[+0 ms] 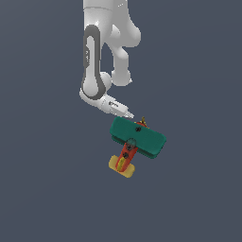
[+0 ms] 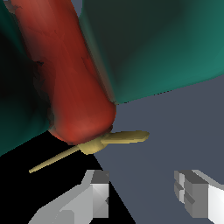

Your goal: Pick up the object and move it to a goal position.

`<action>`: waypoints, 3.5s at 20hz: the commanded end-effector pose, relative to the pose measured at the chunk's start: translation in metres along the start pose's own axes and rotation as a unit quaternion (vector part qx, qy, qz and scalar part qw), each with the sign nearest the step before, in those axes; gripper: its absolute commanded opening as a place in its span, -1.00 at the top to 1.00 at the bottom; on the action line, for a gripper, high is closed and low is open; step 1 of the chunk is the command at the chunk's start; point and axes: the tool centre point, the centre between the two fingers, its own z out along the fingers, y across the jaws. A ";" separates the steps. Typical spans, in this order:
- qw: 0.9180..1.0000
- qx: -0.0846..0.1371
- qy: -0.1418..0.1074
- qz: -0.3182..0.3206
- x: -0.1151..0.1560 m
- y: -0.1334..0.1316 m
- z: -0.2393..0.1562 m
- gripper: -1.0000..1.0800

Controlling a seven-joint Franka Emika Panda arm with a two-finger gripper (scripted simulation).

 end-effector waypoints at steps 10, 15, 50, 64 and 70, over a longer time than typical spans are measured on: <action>0.998 0.025 0.031 -0.041 0.008 -0.015 -0.013 -0.23; 0.995 0.041 0.056 -0.071 0.014 -0.026 -0.024 -0.23; 0.978 0.087 0.136 -0.133 0.031 -0.051 -0.057 -0.23; 0.973 0.099 0.160 -0.131 0.039 -0.050 -0.071 -0.23; 0.971 0.105 0.171 -0.132 0.042 -0.050 -0.075 -0.23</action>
